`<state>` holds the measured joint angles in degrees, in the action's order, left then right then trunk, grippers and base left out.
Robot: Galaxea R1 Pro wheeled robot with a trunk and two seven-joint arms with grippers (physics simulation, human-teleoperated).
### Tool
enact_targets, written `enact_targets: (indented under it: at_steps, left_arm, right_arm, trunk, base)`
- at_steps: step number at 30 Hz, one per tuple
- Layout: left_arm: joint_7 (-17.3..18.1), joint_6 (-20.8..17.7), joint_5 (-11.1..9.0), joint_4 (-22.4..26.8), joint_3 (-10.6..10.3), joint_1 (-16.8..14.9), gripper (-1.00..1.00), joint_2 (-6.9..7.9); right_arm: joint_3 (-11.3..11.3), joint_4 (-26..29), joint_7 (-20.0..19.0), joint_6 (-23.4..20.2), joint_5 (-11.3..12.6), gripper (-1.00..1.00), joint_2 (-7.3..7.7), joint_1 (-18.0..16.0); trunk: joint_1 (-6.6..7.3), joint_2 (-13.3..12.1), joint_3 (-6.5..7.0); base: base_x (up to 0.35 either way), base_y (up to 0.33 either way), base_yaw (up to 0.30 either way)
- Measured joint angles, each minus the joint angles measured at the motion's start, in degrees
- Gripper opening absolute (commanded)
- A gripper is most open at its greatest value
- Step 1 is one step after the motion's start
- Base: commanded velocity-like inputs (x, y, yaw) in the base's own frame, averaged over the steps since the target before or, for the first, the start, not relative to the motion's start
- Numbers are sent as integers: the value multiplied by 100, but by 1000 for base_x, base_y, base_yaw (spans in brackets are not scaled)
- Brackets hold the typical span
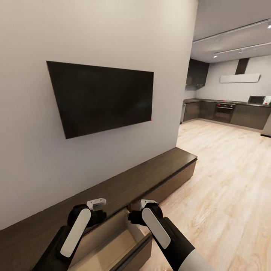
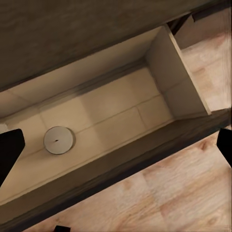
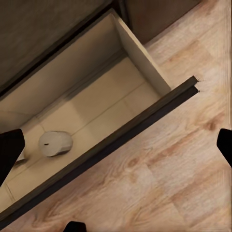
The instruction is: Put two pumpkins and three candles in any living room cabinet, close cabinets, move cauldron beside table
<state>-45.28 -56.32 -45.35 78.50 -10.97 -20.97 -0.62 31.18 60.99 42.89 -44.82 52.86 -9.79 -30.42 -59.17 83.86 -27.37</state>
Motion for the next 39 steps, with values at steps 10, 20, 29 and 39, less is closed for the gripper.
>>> enact_targets:
  at_steps: [10, 20, 29, 39]
  left_arm:
    - [0, 0, 6, 0, 0, 0, 100, 0]
    - [0, 0, 10, 15, 0, 0, 100, -1]
    - [0, 0, 8, 26, -21, 0, 100, 20]
    - [0, 0, 25, 34, -25, 0, 100, 24]
  right_arm:
    - [0, 1, 0, -1, 0, 100, 3, -1]
    - [0, 1, -4, 0, 1, 100, 3, -1]
    - [0, 2, -13, -1, 4, 100, 3, 1]
    - [-8, 4, -21, -3, 4, 100, 5, -1]
  trunk:
    - [220, -401, 180]
    - [330, -603, 270]
    - [330, -603, 270]
    - [330, -603, 270]
  base:
    - [0, 0, -281]
    - [0, 0, -281]
    - [0, 0, -281]
    - [0, 0, -281]
